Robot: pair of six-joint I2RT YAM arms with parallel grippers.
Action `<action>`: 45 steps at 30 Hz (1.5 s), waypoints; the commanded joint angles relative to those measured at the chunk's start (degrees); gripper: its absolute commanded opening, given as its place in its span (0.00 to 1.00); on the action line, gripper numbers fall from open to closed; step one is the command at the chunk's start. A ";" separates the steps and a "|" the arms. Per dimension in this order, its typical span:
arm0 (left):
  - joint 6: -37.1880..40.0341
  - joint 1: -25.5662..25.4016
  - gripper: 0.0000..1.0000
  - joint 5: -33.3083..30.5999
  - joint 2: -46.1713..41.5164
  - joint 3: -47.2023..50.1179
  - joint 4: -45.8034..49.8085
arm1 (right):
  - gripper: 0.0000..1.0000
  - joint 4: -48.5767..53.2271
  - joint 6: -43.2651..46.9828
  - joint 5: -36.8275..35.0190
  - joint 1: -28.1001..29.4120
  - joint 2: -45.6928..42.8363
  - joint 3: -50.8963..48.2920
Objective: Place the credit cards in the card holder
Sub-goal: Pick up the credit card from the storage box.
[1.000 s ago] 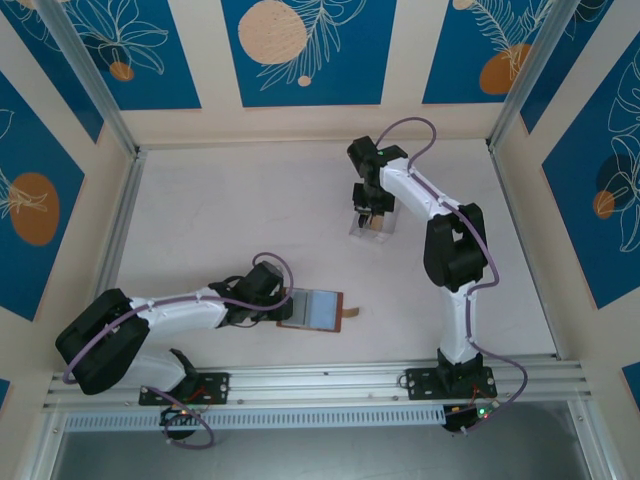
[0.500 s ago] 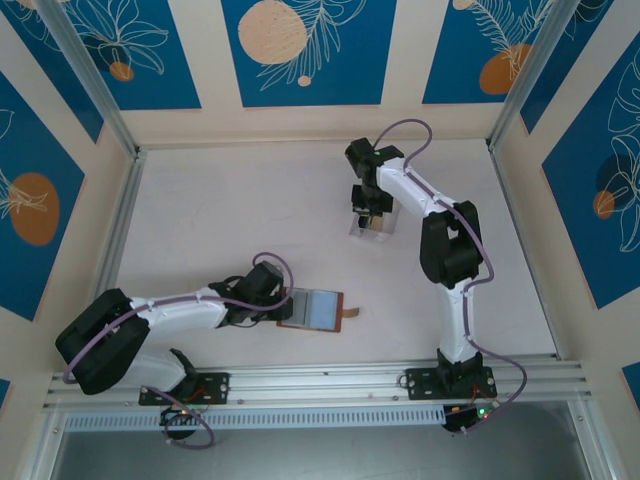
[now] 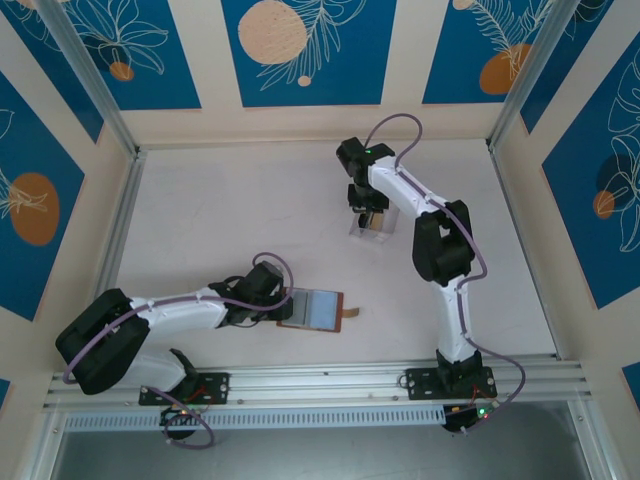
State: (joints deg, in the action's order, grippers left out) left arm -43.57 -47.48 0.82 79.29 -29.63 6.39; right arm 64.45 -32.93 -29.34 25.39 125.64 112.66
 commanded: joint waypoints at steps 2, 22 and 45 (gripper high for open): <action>-0.55 -0.77 0.38 2.61 7.10 4.14 -6.76 | 0.26 3.02 0.23 -1.76 -0.43 2.27 1.51; -0.46 -0.68 0.38 2.74 7.43 3.88 -6.96 | 0.05 3.41 -0.03 -3.35 -0.42 -0.55 -1.30; -0.29 -0.77 0.34 3.31 7.81 4.49 -8.02 | 0.00 0.70 2.79 -0.42 -0.45 -11.99 -5.18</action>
State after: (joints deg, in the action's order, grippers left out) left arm -43.55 -47.48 0.86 79.31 -29.34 5.52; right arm 65.60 -31.57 -31.44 24.95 118.10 108.86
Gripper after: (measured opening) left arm 0.349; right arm 0.069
